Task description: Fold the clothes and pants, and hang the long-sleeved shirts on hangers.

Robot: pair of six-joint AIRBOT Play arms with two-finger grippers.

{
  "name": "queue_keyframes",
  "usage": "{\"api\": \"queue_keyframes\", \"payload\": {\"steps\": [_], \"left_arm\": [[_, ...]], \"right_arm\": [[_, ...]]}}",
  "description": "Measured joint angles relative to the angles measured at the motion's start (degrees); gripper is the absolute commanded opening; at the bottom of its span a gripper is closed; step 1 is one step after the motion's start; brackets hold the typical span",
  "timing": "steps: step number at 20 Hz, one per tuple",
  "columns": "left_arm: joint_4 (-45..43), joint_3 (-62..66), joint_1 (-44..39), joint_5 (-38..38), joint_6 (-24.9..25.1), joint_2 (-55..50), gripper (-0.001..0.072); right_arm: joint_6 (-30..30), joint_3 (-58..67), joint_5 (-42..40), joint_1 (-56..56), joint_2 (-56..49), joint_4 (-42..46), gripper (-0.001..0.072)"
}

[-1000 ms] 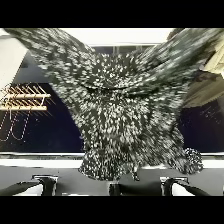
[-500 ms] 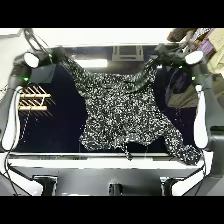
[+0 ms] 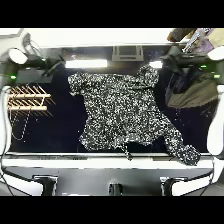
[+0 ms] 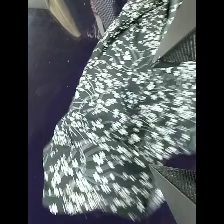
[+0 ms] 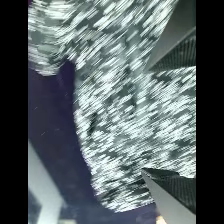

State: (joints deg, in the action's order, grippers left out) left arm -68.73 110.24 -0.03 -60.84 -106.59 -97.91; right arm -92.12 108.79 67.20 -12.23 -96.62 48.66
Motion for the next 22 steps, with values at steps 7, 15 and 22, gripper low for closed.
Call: {"api": "queue_keyframes", "payload": {"steps": [7,15,22], "left_arm": [[-2.69,-23.15,3.63,-7.48,-0.59,20.00,0.0718],[6.56,-64.70,-5.46,1.42,-1.42,39.39,0.0718],[11.65,-72.65,-15.56,6.84,-1.44,40.37,0.0718]], "right_arm": [[0.04,-19.76,13.00,-12.61,16.44,5.33,0.0665],[-2.75,-60.19,8.87,-9.03,36.09,6.01,0.0662],[-7.32,-73.75,-0.13,-1.79,38.86,7.23,0.0661]]}}
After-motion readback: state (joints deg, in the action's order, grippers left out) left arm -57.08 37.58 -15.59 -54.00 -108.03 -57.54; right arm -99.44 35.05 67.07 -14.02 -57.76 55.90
